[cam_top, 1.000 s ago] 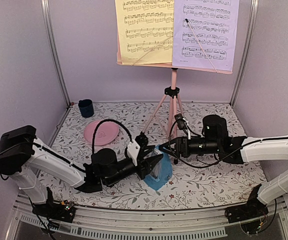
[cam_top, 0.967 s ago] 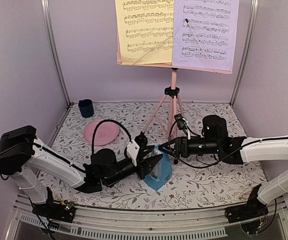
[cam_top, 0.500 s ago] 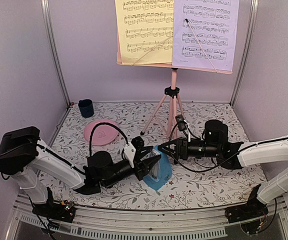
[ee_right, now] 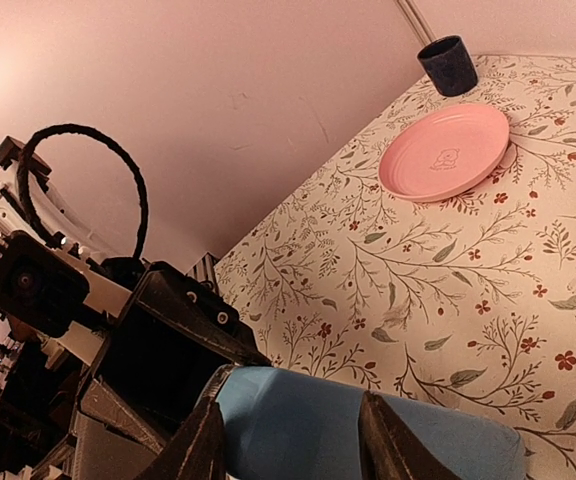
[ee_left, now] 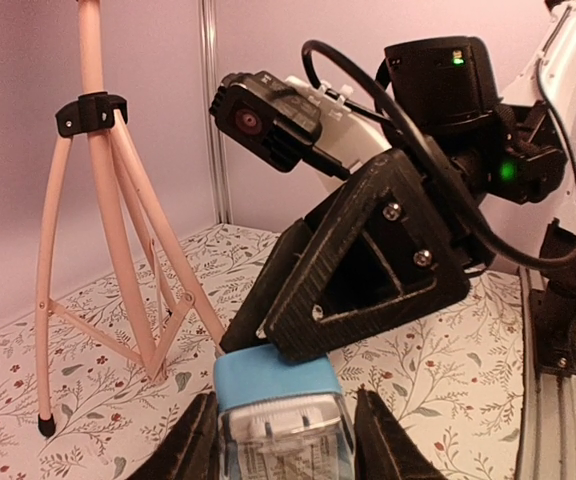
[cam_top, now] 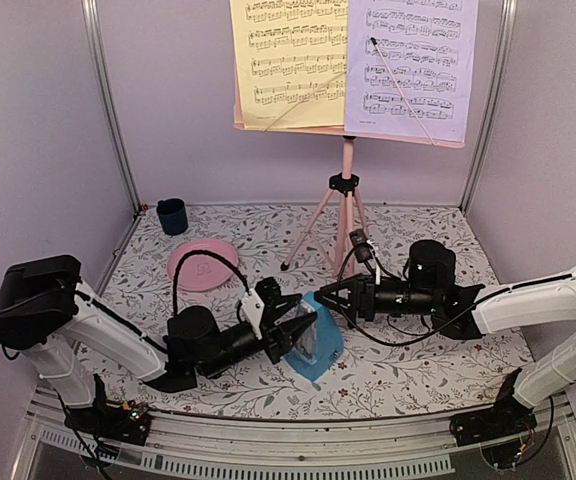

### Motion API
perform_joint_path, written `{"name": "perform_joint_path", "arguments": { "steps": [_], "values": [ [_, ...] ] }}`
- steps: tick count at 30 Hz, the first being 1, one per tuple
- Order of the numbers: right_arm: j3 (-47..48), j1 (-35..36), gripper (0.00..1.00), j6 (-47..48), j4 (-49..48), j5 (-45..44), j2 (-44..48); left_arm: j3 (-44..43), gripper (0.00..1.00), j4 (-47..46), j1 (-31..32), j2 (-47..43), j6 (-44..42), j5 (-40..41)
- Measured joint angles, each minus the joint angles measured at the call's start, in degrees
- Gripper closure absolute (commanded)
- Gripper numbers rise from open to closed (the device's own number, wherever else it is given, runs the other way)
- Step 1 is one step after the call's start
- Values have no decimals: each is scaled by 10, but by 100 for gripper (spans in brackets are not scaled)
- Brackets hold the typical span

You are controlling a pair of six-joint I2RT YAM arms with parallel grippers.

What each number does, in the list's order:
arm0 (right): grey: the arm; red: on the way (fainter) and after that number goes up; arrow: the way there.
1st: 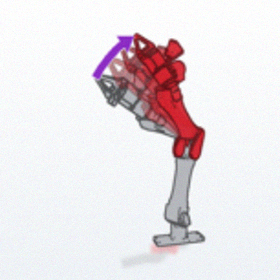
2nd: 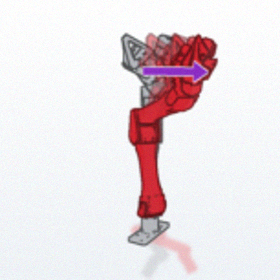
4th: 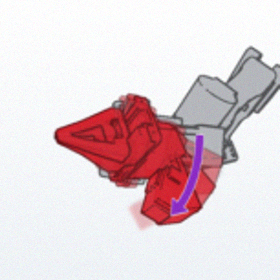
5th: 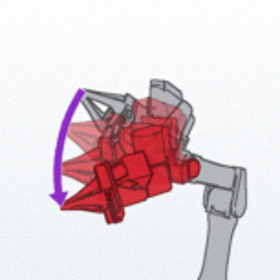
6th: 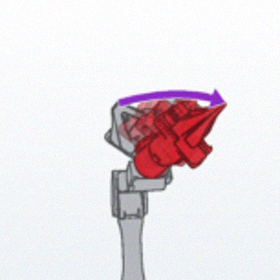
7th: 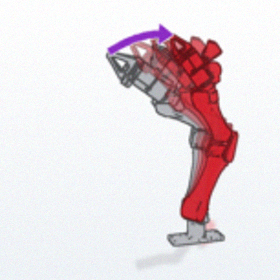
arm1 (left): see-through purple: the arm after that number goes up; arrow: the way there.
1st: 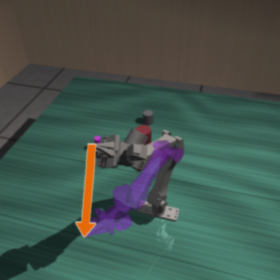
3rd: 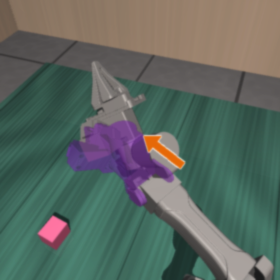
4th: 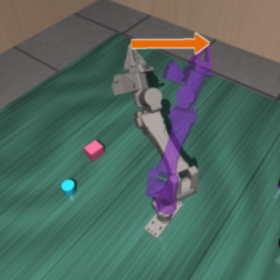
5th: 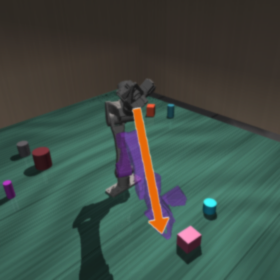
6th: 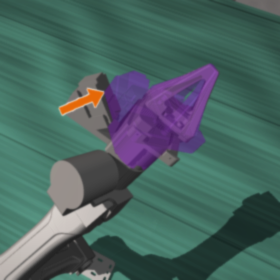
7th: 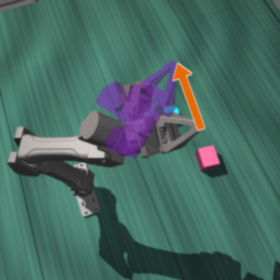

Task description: Set up the instrument practice props

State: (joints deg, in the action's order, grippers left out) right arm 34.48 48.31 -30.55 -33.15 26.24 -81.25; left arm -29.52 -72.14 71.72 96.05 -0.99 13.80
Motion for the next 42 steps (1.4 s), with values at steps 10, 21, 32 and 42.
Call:
{"name": "perform_joint_path", "arguments": {
  "steps": [10, 21, 32, 42],
  "values": [
    [0, -21, 50, 12, 29, 0, 16, -34, 77, 10, 0, 27, -7, 12],
    [12, -23, 48, 18, 64, -4, 27, -44, 50, 58, 0, 11, 16, 25],
    [16, -23, 43, 21, 77, -8, 31, -45, 63, 84, 6, 9, 29, 40],
    [36, -15, 35, 26, 135, -24, 46, -45, 77, 90, 9, 4, 26, 40]
  ]
}}
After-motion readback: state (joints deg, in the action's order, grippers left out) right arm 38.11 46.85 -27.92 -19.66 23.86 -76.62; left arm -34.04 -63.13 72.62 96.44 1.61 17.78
